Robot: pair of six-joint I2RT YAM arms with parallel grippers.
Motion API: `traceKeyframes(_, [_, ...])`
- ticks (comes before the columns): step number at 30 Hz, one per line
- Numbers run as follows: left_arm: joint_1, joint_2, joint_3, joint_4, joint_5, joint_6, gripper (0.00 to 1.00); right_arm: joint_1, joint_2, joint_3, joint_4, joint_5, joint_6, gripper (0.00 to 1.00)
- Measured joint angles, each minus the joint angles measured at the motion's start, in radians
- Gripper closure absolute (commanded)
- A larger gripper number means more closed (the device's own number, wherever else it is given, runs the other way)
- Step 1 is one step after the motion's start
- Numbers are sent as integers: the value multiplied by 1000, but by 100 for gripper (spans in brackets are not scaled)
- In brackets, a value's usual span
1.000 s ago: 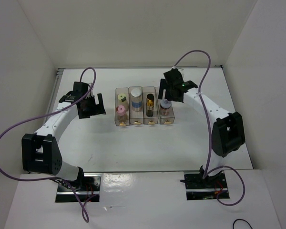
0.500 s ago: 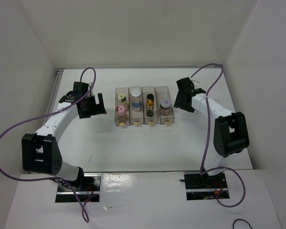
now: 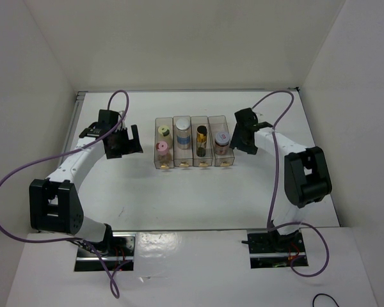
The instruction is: Organize the condiment bottles
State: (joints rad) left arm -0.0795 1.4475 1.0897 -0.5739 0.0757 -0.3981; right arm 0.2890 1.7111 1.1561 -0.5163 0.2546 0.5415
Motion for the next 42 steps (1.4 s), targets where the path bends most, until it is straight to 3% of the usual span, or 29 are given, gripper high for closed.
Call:
traceKeyframes(8, [0,0,0,0,0,1,1,43,22,0,9,-8,13,32])
traceKeyframes(16, [0,0,0,0,0,1,1,56,31,12,-38,51,47,10])
traceKeyframes(23, [5,11,0,1,-37,0,1,52,-59,28,-111,98,71,2])
traceKeyframes(33, [7,140,0,28,-71,-2,1,10,-360,117,-108,115,55,1])
traceKeyframes(42, [-9,195,0,57,-55,-2,1,-37,-362,106,-98,85,22,1])
